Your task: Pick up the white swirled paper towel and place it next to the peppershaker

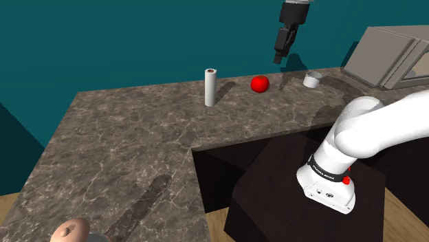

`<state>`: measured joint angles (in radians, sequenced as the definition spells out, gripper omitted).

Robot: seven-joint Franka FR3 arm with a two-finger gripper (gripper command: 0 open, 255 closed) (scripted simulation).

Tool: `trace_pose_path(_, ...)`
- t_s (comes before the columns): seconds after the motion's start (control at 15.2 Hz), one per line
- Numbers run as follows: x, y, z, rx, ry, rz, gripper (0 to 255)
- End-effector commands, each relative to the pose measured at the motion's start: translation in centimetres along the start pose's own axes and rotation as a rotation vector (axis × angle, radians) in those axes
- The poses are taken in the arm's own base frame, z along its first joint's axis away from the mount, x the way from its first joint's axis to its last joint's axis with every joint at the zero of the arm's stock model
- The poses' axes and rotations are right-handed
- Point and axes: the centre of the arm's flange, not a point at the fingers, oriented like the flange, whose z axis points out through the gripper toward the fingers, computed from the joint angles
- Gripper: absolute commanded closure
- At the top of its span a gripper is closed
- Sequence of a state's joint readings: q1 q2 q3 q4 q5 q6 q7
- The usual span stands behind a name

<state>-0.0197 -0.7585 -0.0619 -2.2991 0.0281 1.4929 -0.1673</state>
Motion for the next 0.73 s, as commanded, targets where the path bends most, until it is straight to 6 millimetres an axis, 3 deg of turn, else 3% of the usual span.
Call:
trace_pose_path(0.0,0.0,0.0,0.0,0.000,0.000,0.000,0)
trace_pose_path(0.66,10.9,3.6,5.2,-0.043,0.029,-0.152,0)
